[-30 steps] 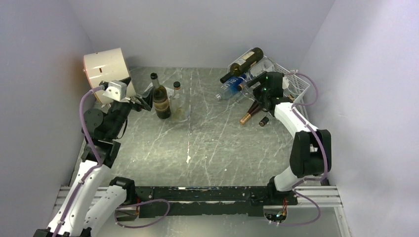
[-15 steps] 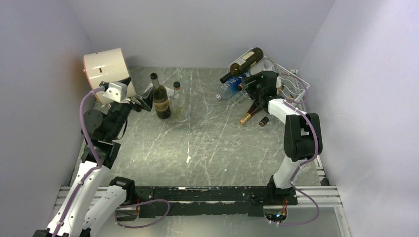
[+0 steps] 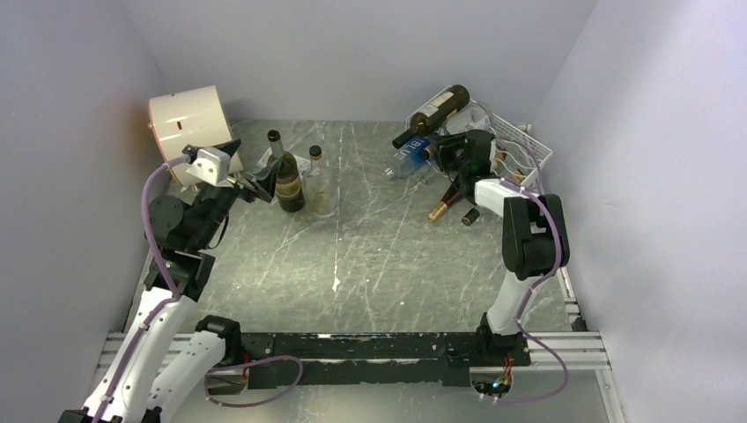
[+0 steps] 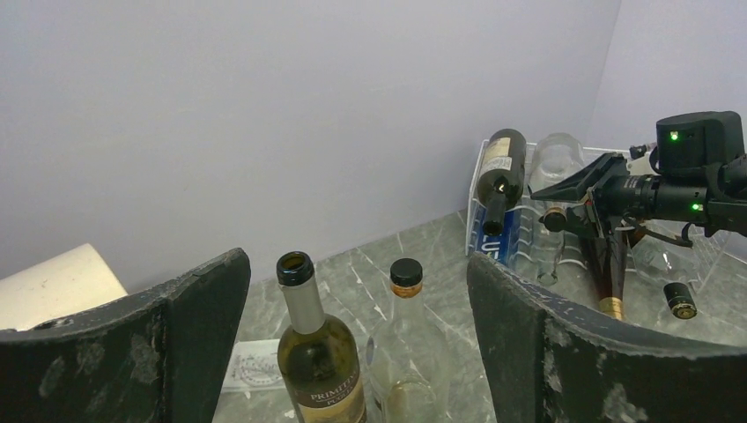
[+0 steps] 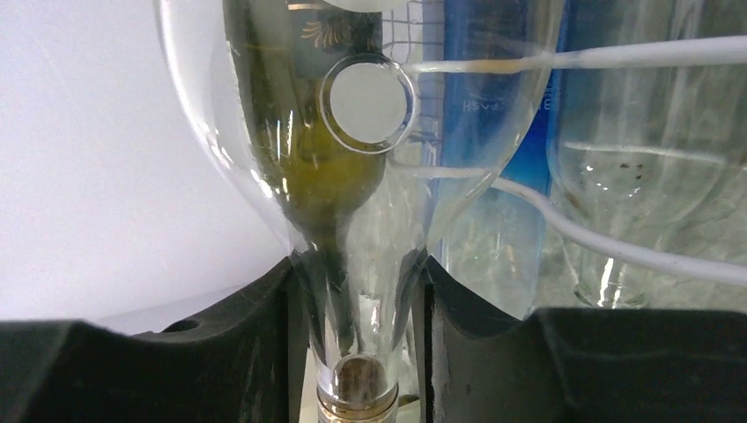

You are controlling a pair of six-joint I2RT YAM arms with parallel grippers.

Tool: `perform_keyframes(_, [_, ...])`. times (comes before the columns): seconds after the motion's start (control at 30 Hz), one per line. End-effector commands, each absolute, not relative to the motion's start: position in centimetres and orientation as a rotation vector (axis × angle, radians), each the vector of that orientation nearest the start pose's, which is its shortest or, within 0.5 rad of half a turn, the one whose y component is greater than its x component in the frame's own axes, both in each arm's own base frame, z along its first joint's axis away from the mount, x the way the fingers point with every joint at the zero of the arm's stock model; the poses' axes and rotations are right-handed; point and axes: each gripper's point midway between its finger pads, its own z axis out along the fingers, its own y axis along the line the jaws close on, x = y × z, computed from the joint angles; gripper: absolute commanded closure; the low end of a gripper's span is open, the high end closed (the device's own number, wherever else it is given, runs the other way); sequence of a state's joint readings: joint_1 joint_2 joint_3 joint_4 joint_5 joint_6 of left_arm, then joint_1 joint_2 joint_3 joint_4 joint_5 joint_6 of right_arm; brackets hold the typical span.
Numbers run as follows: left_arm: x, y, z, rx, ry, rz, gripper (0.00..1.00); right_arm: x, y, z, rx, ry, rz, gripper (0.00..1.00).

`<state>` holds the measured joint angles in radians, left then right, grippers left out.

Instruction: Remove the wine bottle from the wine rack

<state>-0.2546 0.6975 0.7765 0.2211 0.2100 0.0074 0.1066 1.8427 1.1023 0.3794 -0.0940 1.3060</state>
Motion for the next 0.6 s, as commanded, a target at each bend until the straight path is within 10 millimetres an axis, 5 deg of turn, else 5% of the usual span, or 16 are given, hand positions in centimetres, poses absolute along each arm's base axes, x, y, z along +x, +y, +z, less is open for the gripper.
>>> perform_keyframes(0.0, [27.8,-11.9,40.7,0.372,1.19,-0.373,0.04,52.8,12.1,16.8,1.107,1.68,1.118,0.66])
perform_keyframes(0.17, [27.9,-12.4,40.4,0.388,1.2,-0.382,0.04,51.2,11.1,19.4,1.085,1.625,1.111,0.9])
perform_keyframes(0.3, [28.1,-12.7,40.1,0.396,1.209,-0.399,0.05,49.6,9.9,20.6,1.076,1.589,1.143,0.99])
perform_keyframes(0.57, [28.4,-13.1,39.6,0.403,1.227,-0.413,0.06,47.2,8.1,22.7,0.937,1.598,1.182,1.0])
